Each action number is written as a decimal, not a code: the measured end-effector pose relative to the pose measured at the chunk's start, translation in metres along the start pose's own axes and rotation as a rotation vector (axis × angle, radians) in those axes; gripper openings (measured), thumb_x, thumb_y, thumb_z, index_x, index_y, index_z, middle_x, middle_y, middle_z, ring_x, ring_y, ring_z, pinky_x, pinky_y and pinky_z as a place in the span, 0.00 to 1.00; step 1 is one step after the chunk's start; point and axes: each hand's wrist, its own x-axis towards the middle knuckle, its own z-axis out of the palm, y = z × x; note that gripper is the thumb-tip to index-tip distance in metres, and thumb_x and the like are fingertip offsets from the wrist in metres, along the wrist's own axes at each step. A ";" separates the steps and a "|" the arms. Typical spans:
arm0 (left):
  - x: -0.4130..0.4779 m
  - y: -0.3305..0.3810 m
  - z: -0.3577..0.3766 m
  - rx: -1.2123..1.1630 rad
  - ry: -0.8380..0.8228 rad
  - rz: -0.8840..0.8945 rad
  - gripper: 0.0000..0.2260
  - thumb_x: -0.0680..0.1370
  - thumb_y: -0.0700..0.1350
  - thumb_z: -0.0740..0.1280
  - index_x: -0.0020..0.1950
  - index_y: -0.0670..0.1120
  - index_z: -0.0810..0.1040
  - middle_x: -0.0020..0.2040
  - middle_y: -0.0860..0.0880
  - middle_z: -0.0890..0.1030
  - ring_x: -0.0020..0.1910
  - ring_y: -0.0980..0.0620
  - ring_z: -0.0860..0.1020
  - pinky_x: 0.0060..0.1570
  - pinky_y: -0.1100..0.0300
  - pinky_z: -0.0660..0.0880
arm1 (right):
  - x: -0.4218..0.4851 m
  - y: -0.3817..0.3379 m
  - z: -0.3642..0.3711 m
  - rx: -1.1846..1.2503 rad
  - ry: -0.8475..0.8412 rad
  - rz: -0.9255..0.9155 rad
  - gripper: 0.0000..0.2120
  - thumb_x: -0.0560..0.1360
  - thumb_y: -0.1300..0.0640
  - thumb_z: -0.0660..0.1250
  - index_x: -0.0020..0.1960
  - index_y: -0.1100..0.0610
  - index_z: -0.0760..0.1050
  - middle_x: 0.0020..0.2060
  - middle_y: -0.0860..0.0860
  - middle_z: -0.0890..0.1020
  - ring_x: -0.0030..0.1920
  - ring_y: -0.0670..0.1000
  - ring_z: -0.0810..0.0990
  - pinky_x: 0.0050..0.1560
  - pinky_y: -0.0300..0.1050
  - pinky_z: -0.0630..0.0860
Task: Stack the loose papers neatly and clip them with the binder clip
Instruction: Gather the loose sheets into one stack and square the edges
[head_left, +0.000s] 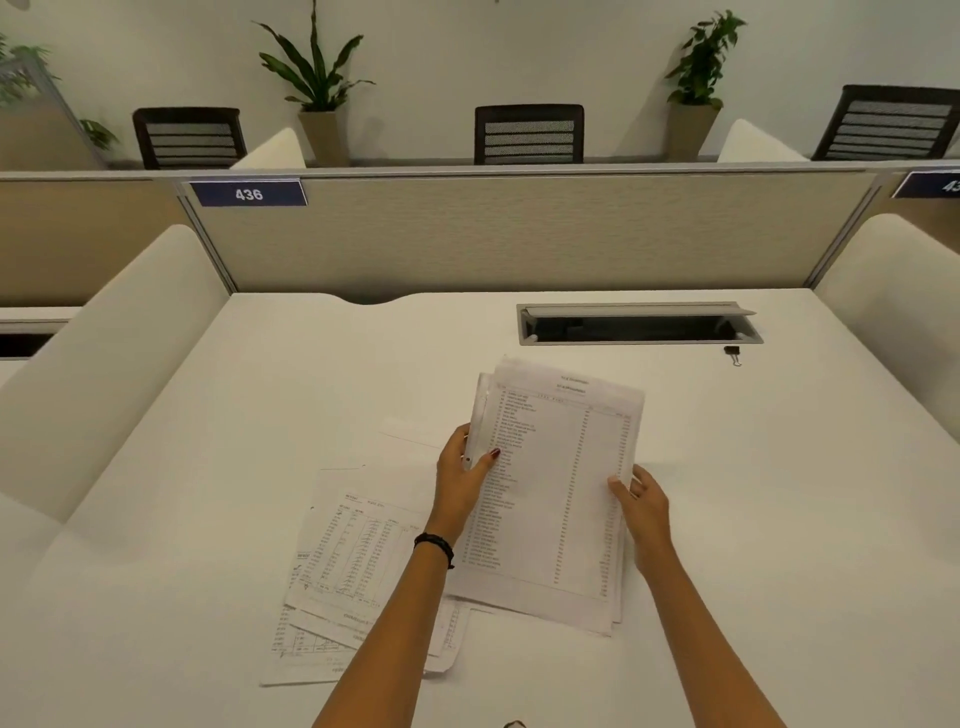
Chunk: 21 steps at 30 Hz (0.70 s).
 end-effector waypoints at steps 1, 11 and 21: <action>0.001 0.006 0.001 -0.024 0.009 0.014 0.13 0.76 0.44 0.68 0.59 0.49 0.71 0.52 0.55 0.78 0.51 0.58 0.78 0.41 0.69 0.78 | 0.003 -0.005 -0.002 0.011 0.013 -0.025 0.17 0.75 0.63 0.64 0.64 0.61 0.69 0.56 0.58 0.79 0.44 0.47 0.79 0.39 0.36 0.79; 0.017 0.064 0.016 -0.110 0.103 0.207 0.08 0.77 0.43 0.65 0.54 0.52 0.70 0.51 0.50 0.77 0.50 0.49 0.79 0.43 0.65 0.80 | 0.005 -0.083 0.005 0.095 0.021 -0.381 0.07 0.76 0.63 0.63 0.53 0.57 0.73 0.49 0.52 0.80 0.45 0.45 0.80 0.43 0.36 0.77; 0.014 0.070 0.033 -0.148 0.083 0.182 0.13 0.76 0.43 0.66 0.60 0.48 0.72 0.49 0.55 0.78 0.47 0.53 0.79 0.37 0.69 0.78 | 0.003 -0.089 0.011 -0.039 -0.022 -0.387 0.07 0.74 0.61 0.66 0.52 0.59 0.74 0.46 0.52 0.79 0.43 0.51 0.78 0.38 0.37 0.76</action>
